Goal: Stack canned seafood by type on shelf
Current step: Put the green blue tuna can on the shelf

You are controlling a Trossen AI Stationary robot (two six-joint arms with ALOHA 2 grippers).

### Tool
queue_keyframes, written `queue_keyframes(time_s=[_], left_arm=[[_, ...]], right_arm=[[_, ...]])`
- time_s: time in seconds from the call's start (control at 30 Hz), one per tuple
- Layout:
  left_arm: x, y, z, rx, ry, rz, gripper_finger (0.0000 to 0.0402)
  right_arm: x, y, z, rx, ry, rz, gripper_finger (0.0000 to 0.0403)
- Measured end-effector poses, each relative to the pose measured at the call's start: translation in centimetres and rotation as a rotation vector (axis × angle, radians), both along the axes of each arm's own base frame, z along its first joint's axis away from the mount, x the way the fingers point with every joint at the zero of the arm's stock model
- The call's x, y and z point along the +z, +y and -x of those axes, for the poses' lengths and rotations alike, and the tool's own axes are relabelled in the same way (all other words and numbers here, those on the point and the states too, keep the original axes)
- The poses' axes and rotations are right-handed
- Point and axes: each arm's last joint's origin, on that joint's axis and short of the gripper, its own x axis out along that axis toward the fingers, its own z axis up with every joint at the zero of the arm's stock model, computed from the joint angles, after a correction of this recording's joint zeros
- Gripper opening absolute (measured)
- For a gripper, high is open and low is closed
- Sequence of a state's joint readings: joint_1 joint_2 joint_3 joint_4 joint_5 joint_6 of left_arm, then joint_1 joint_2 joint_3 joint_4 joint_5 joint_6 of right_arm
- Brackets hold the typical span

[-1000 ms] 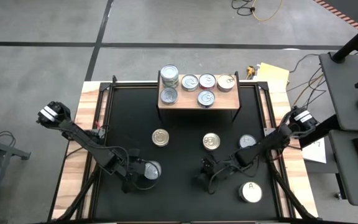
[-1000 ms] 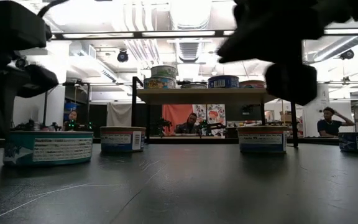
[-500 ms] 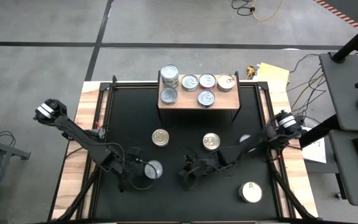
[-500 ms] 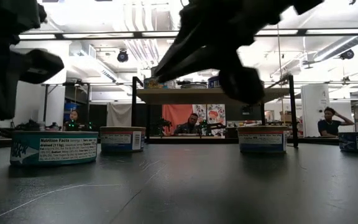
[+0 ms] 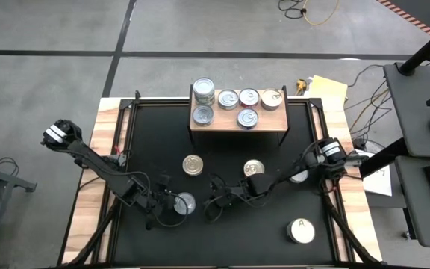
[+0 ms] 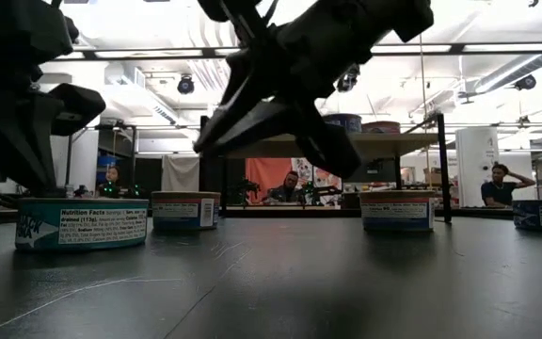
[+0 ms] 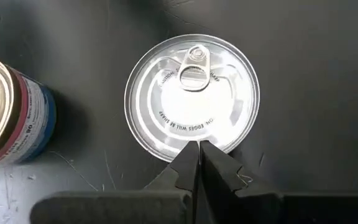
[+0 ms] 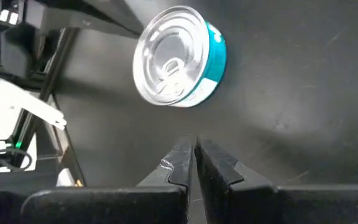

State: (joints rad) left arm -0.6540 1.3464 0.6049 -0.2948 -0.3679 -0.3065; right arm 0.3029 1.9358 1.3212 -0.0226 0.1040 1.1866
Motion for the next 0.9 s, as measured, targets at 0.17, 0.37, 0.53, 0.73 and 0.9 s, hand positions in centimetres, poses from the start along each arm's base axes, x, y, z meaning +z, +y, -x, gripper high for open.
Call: queue_keyframes(time_s=[0.17,0.37,0.53,0.73,0.9], left_arm=[[-0.7,0.0,0.1,0.015,0.000,0.014,0.0000],[-1.2,0.0,0.1,0.022,-0.029,0.042,0.0000],[-1.3,0.0,0.1,0.045,-0.040,0.062,0.0000],[-1.3,0.0,0.1,0.080,-0.047,0.080,0.0000],[-1.6,0.1,0.2,0.083,-0.069,0.092,0.0000]], right_arm=[[0.0,-0.9,-0.2,-0.013,-0.001,0.018,0.0013],[-0.4,-1.4,-0.5,-0.036,-0.011,0.076,0.0018],[-0.4,-1.6,-0.6,-0.032,-0.017,0.089,0.0059],[-0.4,-1.7,-0.6,-0.018,-0.021,0.127,0.0131],[-0.4,-1.7,-0.6,-0.012,-0.024,0.151,0.0175]])
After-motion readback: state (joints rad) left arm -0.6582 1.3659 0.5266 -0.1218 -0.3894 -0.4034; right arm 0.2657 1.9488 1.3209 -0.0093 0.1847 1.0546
